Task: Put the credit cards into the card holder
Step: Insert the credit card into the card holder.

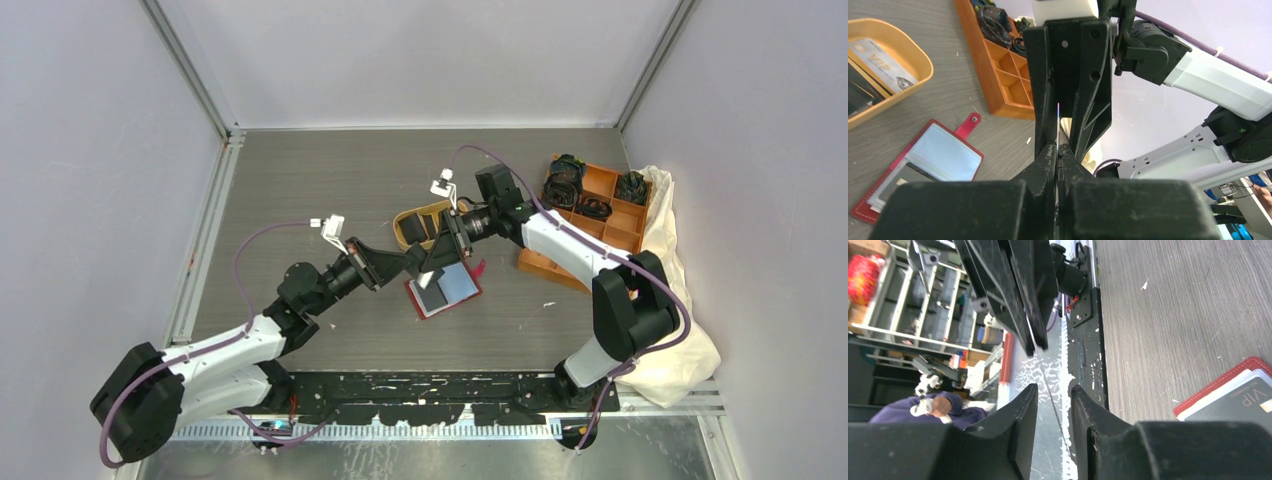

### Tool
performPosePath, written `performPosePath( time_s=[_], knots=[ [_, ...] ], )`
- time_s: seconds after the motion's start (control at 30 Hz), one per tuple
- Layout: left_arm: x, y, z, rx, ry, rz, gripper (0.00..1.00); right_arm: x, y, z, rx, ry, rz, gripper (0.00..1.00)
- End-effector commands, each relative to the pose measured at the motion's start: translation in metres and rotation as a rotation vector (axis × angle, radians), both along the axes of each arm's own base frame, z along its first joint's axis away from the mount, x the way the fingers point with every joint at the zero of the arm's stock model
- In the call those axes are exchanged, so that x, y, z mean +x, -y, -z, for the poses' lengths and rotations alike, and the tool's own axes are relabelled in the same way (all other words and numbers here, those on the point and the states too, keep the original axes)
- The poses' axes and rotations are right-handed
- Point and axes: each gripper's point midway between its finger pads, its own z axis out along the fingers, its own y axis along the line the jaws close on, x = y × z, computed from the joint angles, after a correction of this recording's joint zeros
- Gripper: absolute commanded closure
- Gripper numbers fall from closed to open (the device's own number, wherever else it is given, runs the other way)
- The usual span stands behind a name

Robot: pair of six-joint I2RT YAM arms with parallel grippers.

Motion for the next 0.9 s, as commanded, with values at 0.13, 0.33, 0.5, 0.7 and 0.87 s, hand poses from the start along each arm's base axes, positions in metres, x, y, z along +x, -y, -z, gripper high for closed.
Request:
performPosePath(
  time_s=[0.13,0.33,0.5,0.7,0.87],
  knots=[
    [-0.002,-0.019,-0.033,-0.038,0.13,0.005,1.0,-0.011,0.005,-0.014,0.031,0.179,-0.057,0.71],
    [-0.005,-0.015,-0.031,-0.03,0.13,0.041,1.0,-0.019,0.003,-0.019,0.061,0.199,-0.092,0.89],
    [-0.009,-0.008,-0.025,-0.014,0.117,0.093,0.92,-0.022,0.004,-0.027,0.086,0.205,-0.108,0.99],
    [-0.013,-0.005,-0.019,0.012,0.109,0.14,0.74,-0.025,0.005,-0.028,0.098,0.206,-0.121,0.99],
    [-0.013,-0.008,-0.02,0.025,0.121,0.168,0.85,-0.025,0.005,-0.026,0.094,0.198,-0.124,0.99]
  ],
)
